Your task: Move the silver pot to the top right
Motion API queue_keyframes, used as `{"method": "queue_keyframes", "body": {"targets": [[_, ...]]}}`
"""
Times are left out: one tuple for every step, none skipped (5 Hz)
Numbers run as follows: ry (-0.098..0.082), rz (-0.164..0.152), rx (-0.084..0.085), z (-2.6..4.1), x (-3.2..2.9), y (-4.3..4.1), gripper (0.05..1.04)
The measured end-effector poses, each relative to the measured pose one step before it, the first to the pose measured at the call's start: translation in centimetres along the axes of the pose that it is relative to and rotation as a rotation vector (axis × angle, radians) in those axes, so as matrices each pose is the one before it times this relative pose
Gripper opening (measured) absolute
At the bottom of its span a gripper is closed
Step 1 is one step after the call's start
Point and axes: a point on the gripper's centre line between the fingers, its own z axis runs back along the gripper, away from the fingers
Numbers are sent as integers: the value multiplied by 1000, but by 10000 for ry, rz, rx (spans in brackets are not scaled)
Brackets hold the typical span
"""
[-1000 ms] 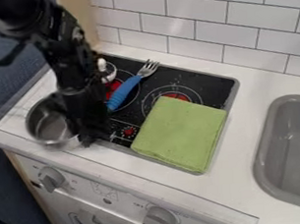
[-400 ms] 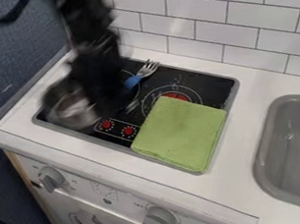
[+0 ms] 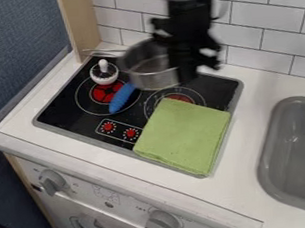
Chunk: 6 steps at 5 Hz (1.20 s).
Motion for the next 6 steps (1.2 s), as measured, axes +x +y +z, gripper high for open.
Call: {"method": "queue_keyframes", "body": {"targets": [[-40,-98,149,-1471,3641,-807,77],[-42,-255,57,-1482,2322,-257,77],[54,-472,74,-2477,1747,-447,77],[316,-545,-146,-2044,89,-1370,77],[-40,-352,-90,-426,175,-128,107],[28,-128,-67,-384,-95,-66,289]]}}
